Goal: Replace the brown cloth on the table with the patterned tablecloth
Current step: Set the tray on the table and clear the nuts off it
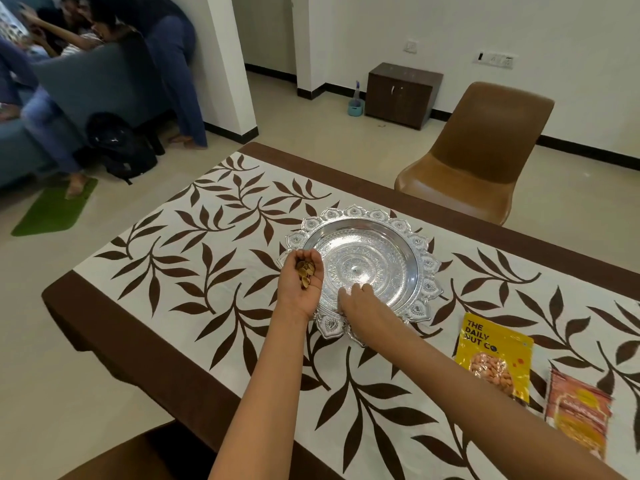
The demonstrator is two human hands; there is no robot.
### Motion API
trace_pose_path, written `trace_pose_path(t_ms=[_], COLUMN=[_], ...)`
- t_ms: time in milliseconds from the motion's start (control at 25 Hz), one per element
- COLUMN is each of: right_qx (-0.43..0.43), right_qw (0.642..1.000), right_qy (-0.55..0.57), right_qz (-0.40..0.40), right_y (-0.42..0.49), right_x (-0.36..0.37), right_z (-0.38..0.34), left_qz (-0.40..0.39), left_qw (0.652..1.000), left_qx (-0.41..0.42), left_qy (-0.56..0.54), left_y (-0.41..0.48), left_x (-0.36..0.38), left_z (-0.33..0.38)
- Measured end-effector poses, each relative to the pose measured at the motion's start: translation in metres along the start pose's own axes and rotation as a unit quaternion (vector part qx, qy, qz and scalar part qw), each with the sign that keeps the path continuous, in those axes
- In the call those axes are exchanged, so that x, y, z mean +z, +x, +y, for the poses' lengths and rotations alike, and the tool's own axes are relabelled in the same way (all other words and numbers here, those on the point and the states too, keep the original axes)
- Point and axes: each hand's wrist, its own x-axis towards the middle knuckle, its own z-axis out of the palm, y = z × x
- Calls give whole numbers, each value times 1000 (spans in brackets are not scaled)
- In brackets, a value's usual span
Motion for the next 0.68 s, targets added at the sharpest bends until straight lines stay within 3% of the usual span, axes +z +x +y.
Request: trace_pose_path(t_ms=[80, 320, 680], right_qx=[-17, -88, -15], right_qw=[1000, 995, 962], right_qy=[6, 22, 259], right_qz=[17, -32, -90], right_y=[-1, -8, 0], right_x=[2, -3, -40], right_z=[2, 4, 30], left_qz=[-3, 5, 39], left_qw=[1000, 1000, 998], left_qx=[4, 12, 34], left_qy=[3, 16, 36], left_y=[1, 3, -1], left_x=[-1, -1, 5], left_z=[-1, -4, -8])
